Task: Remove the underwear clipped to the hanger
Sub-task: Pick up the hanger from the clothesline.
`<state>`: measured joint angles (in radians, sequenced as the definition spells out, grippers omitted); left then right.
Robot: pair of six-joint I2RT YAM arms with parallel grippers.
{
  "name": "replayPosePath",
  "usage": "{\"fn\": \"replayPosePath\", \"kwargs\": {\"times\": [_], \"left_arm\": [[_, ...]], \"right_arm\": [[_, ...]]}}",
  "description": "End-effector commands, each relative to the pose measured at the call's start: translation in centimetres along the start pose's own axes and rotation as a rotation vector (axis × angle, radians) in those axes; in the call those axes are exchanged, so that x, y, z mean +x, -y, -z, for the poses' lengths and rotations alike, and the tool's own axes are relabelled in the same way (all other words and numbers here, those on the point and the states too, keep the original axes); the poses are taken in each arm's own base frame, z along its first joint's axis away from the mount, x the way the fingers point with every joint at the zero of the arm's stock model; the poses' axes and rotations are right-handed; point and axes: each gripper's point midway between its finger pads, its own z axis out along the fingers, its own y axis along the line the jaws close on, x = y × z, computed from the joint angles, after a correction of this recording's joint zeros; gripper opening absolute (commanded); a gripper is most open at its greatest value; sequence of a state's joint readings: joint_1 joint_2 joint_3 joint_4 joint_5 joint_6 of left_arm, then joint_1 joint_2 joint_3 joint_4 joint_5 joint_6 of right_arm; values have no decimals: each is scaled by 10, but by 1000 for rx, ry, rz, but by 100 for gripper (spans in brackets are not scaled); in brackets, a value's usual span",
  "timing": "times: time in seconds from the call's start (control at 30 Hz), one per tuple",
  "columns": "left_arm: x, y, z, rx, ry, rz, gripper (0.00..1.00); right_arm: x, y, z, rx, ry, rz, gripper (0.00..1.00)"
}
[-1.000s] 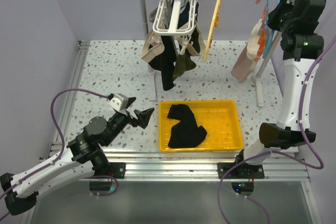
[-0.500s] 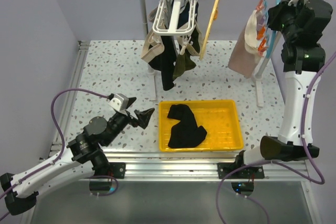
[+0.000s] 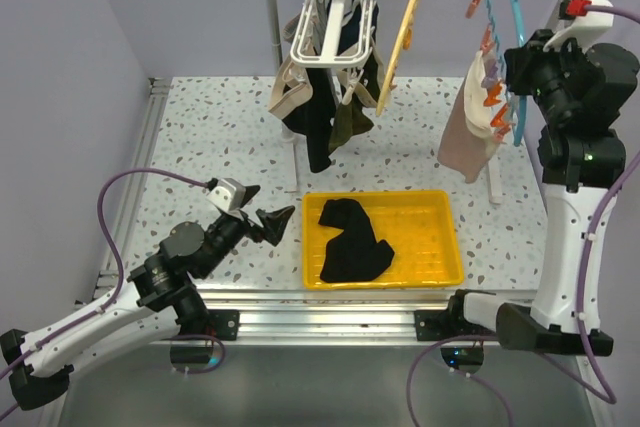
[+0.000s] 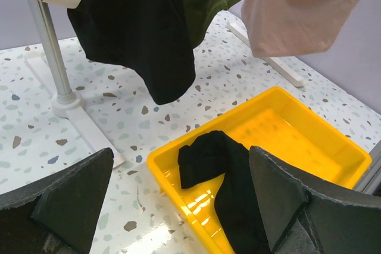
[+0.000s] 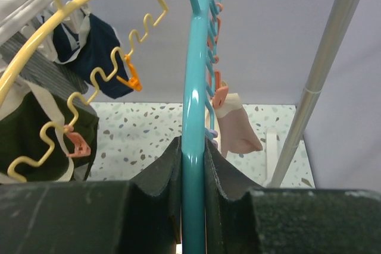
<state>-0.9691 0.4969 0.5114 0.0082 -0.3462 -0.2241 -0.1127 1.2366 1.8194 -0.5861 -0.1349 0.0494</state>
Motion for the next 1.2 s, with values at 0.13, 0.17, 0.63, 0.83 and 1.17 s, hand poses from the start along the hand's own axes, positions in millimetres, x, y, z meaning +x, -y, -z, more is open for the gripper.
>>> {"fn": "replayPosePath", "kwargs": {"times": [0.13, 0.17, 0.63, 0.83, 1.17], "left_arm": [[-43, 0, -2, -34, 96, 38, 100], [-47, -1, -1, -39, 103, 45, 100], [-110, 1, -3, -84, 139, 28, 100], [-105, 17, -26, -48, 60, -17, 100], [-106, 20, -27, -71, 23, 103, 100]], "right_arm": [[4, -16, 44, -97, 5, 158, 0], [8, -16, 48, -103, -10, 168, 0], [89, -28, 122, -233, -228, 373, 0], [94, -45, 148, -367, -235, 481, 0], [115, -87, 195, -711, -207, 652, 0]]}}
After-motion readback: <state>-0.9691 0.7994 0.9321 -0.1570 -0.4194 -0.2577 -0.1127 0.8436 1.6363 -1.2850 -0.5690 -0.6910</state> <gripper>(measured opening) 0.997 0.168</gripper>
